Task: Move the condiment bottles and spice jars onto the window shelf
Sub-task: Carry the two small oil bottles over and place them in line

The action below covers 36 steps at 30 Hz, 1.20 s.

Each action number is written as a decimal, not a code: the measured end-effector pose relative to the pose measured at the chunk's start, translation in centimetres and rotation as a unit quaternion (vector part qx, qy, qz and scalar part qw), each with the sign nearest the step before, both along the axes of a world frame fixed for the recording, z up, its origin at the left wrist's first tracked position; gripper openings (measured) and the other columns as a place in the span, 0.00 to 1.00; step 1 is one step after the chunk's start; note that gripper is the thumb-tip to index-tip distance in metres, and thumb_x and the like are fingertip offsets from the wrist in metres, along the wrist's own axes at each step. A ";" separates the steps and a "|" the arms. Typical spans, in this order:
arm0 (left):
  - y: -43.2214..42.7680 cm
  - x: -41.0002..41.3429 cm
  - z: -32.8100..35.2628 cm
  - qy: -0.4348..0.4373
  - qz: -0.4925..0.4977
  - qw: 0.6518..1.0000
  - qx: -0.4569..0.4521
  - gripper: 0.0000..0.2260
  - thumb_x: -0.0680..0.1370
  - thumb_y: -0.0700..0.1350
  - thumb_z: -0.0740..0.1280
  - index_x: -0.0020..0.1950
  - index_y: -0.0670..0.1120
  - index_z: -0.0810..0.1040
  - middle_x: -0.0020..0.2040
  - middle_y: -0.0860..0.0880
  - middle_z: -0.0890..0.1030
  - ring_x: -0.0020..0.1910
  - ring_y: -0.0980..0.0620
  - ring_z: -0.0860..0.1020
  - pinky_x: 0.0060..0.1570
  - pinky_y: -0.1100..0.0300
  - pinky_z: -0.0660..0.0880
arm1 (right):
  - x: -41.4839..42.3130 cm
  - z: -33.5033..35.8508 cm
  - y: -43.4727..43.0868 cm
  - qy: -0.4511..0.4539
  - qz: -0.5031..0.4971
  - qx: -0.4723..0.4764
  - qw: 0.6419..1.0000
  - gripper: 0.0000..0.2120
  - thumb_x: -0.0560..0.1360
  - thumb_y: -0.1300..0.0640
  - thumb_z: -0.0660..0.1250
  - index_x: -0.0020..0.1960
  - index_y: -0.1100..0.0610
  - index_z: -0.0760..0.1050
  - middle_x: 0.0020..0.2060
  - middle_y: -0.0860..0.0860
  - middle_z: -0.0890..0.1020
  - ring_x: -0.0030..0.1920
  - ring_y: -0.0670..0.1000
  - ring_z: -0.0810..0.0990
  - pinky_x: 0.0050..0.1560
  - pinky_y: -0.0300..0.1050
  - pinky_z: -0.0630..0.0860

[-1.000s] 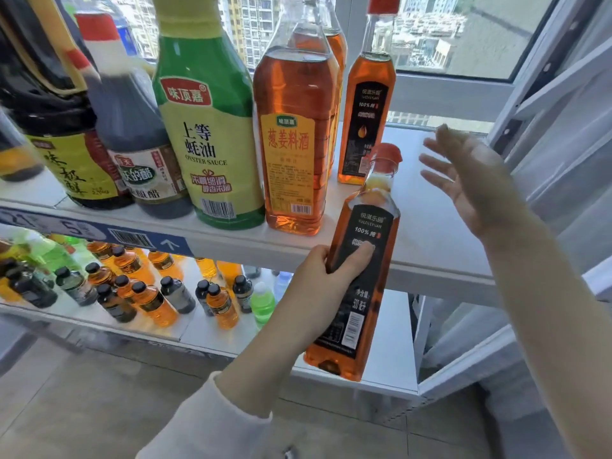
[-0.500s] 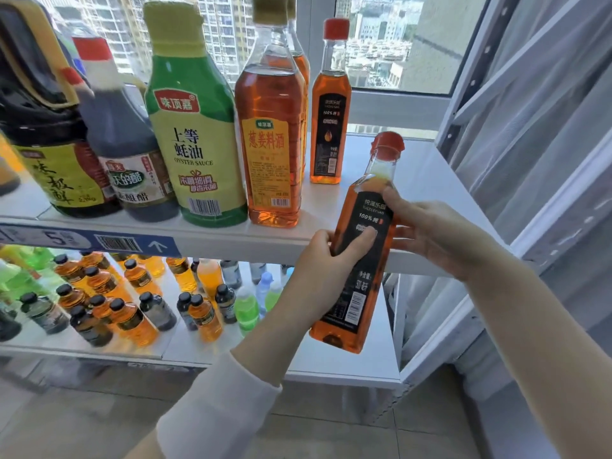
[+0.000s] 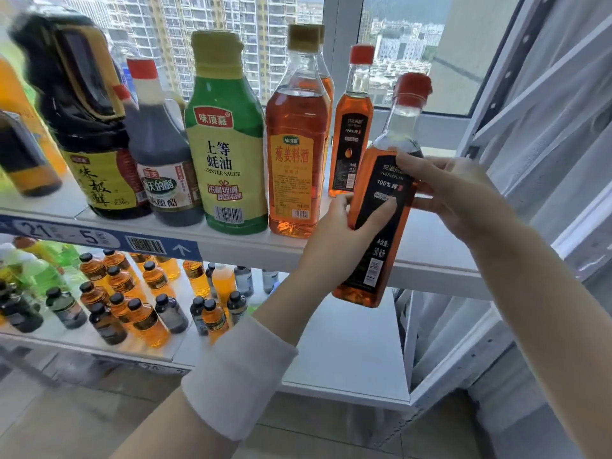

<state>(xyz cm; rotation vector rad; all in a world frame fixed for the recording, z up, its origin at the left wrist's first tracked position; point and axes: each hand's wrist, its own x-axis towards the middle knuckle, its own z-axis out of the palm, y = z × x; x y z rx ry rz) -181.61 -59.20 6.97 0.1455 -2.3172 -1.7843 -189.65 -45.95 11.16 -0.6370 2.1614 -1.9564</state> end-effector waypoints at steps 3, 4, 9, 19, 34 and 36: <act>-1.0 -0.3 0.0 0.014 0.031 0.999 -0.016 0.24 0.75 0.58 0.63 0.66 0.48 0.67 0.61 0.53 0.75 0.57 0.54 0.75 0.50 0.61 0.75 | -1.1 1.0 -0.3 0.043 -0.003 0.004 0.999 0.18 0.63 0.48 0.72 0.48 0.56 0.78 0.44 0.50 0.84 0.48 0.48 0.84 0.50 0.44 0.79; -1.4 -0.2 -0.3 0.021 0.047 0.999 -0.018 0.23 0.75 0.56 0.64 0.67 0.48 0.67 0.63 0.53 0.74 0.59 0.55 0.74 0.51 0.62 0.74 | -1.6 1.2 -0.4 0.052 -0.009 0.002 0.999 0.18 0.62 0.48 0.72 0.48 0.56 0.78 0.45 0.50 0.84 0.49 0.48 0.83 0.50 0.44 0.79; -2.2 0.6 -2.5 0.037 0.098 0.994 -0.017 0.16 0.77 0.51 0.65 0.62 0.49 0.71 0.60 0.54 0.76 0.54 0.60 0.75 0.49 0.70 0.71 | -4.3 0.8 -1.7 0.075 -0.016 0.006 0.997 0.15 0.63 0.52 0.75 0.48 0.53 0.78 0.43 0.48 0.83 0.45 0.45 0.83 0.47 0.40 0.77; -3.1 0.1 -4.2 0.023 0.131 0.991 -0.015 0.12 0.77 0.48 0.64 0.60 0.47 0.73 0.57 0.53 0.77 0.54 0.58 0.75 0.42 0.78 0.70 | -7.4 0.1 -3.5 0.088 0.026 -0.006 0.996 0.16 0.65 0.57 0.75 0.52 0.53 0.79 0.44 0.49 0.85 0.50 0.51 0.82 0.59 0.52 0.77; -3.2 -0.5 -4.9 0.019 0.133 0.990 -0.032 0.12 0.77 0.49 0.64 0.59 0.46 0.73 0.54 0.54 0.77 0.48 0.66 0.74 0.41 0.79 0.69 | -7.1 -0.3 -4.3 0.086 0.045 -0.021 0.995 0.14 0.69 0.62 0.73 0.53 0.54 0.76 0.47 0.52 0.83 0.49 0.51 0.82 0.55 0.47 0.78; -3.2 -0.4 -4.9 0.017 0.134 0.990 -0.034 0.12 0.77 0.49 0.64 0.58 0.47 0.73 0.53 0.55 0.77 0.48 0.65 0.74 0.42 0.76 0.70 | -7.0 -0.2 -4.3 0.082 0.049 -0.023 0.995 0.14 0.69 0.62 0.72 0.53 0.54 0.76 0.48 0.52 0.82 0.50 0.51 0.82 0.56 0.46 0.78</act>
